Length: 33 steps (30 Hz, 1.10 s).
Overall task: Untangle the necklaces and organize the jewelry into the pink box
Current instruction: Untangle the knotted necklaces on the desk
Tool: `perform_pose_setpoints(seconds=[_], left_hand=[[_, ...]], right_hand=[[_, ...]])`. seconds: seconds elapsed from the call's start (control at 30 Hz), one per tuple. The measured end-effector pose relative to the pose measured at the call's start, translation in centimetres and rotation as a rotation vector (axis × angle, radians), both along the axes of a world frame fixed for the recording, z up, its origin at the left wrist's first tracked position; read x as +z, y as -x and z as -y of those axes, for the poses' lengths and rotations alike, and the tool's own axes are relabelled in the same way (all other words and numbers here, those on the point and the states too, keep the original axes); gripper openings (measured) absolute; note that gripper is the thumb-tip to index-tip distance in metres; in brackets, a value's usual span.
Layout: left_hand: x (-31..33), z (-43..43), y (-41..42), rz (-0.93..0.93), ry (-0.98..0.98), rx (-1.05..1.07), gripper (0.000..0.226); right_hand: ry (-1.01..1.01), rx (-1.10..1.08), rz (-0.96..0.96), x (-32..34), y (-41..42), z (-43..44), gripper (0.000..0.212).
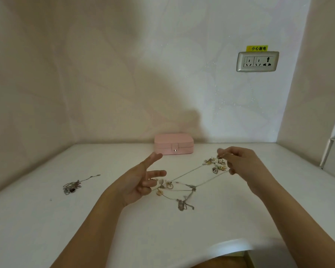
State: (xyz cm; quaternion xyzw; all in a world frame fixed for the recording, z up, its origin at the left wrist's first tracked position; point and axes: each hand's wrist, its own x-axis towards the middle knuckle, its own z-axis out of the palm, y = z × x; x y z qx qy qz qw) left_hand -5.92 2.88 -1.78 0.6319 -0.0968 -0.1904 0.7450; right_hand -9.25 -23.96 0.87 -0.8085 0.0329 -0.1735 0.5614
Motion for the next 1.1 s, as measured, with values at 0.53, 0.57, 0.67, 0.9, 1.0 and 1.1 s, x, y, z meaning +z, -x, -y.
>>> perform_pose_setpoints(seconds=[0.53, 0.57, 0.67, 0.9, 1.0, 1.1], left_hand=[[0.5, -3.8, -1.0, -0.348, 0.318, 0.192, 0.043], [0.5, -4.0, -1.0, -0.377, 0.319, 0.202, 0.043], [0.4, -4.5, -1.1, -0.446, 0.360, 0.222, 0.052], [0.3, -5.9, -1.5, -0.505, 0.472, 0.334, 0.061], [0.2, -6.3, -1.8, -0.470, 0.431, 0.429, 0.060], [0.1, -6.5, -1.9, -0.363, 0.247, 0.563, 0.050]], right_hand=[[-0.533, 0.254, -0.322, 3.2, -0.5, 3.8, 0.106], [-0.559, 0.217, -0.295, 3.3, -0.6, 4.1, 0.104], [-0.594, 0.106, -0.277, 3.2, -1.0, 5.1, 0.098], [-0.282, -0.241, -0.321, 2.2, -1.7, 7.6, 0.076], [-0.201, -0.326, -0.240, 1.2, -2.0, 8.6, 0.071], [-0.109, -0.377, -0.174, -0.1, -2.2, 9.4, 0.070]])
